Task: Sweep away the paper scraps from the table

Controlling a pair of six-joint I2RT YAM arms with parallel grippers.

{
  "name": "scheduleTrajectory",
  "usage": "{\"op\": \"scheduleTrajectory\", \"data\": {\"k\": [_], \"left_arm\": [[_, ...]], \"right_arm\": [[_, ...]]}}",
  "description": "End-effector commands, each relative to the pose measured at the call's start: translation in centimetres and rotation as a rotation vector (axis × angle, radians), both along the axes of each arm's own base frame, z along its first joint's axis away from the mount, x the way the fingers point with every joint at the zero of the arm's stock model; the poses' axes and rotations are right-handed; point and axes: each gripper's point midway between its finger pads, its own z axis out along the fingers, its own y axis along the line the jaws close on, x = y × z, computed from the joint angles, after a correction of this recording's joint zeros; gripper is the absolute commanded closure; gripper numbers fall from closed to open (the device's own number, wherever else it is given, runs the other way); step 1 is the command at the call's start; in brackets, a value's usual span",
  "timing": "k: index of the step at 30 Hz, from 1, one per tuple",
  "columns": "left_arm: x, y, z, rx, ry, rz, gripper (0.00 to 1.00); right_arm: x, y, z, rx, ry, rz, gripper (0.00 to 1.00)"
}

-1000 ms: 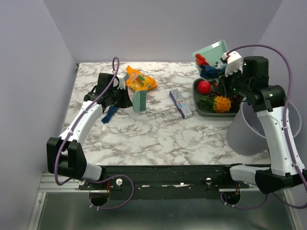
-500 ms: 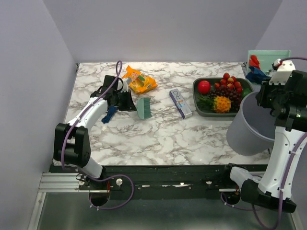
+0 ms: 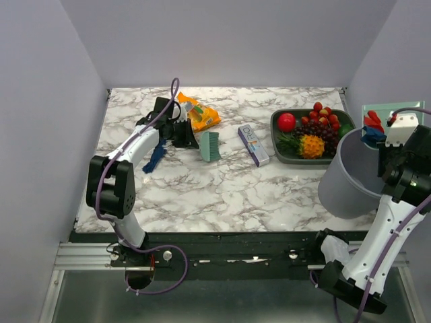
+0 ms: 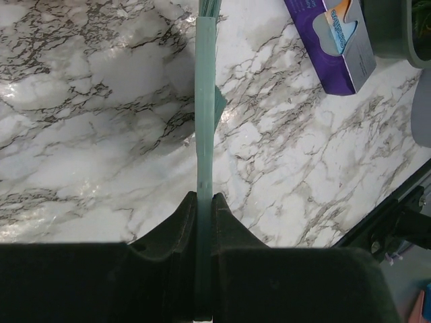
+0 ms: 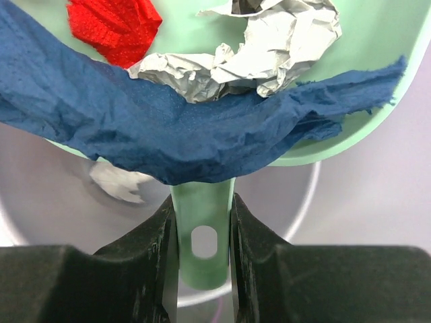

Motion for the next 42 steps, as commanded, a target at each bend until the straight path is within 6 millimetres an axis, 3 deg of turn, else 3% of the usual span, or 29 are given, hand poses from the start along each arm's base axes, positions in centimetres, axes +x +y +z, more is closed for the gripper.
{"op": "scheduleTrajectory", "data": {"k": [1,4,7,11,15,16,18,20,26,28,35,40,42], "left_arm": [[0.7,-1.8,0.7,-0.048,0.001,-0.037,1.00],[1.1,-2.8,1.1,-0.050,-0.013,-0.063,1.00],[1.4,-3.8,1.9,-0.052,-0.034,-0.085,1.00],[1.5,-4.5,2.2,-0.051,-0.034,-0.108,1.00],[1.6,-4.8,2.1,-0.049,-0.027,-0.113,1.00],[1.5,-5.1,2.1,-0.048,-0.027,-0.120,1.00],[1.7,-5.4,2.5,-0.040,-0.043,-0.139,1.00],[1.7,-5.9,3.1,-0.018,-0.071,-0.170,1.00],[2.2,-6.4,4.2,-0.002,-0.122,-0.197,1.00],[1.9,-6.5,4.1,0.004,-0.124,-0.206,1.00],[1.8,-6.2,4.1,0.018,-0.135,-0.207,1.00],[2.2,-6.1,4.8,0.027,-0.165,-0.215,1.00],[2.4,-6.1,5.0,0.033,-0.172,-0.216,1.00]], "right_arm": [[-3.2,-2.6,-1.5,-0.151,0.171,-0.080,0.99],[-4.0,-4.0,-1.9,-0.240,0.261,-0.081,0.99],[-4.9,-5.8,-0.9,-0.357,0.340,-0.102,0.99],[-5.4,-7.5,2.6,-0.516,0.384,-0.120,0.99],[-5.8,-8.2,6.0,-0.770,0.468,-0.010,0.99],[-5.7,-8.4,5.0,-0.809,0.529,0.037,0.99],[-6.5,-8.3,6.7,-1.006,0.617,0.092,0.99],[-5.7,-8.6,5.9,-1.093,0.653,0.133,0.99],[-5.1,-8.9,5.4,-1.032,0.685,0.173,0.99],[-5.0,-8.9,6.2,-1.010,0.643,0.147,0.99],[-4.8,-9.2,5.8,-0.997,0.642,0.132,0.99],[-4.5,-9.4,7.3,-1.026,0.629,0.119,0.99],[-3.7,-8.4,8.5,-0.949,0.468,0.110,0.99]]}}
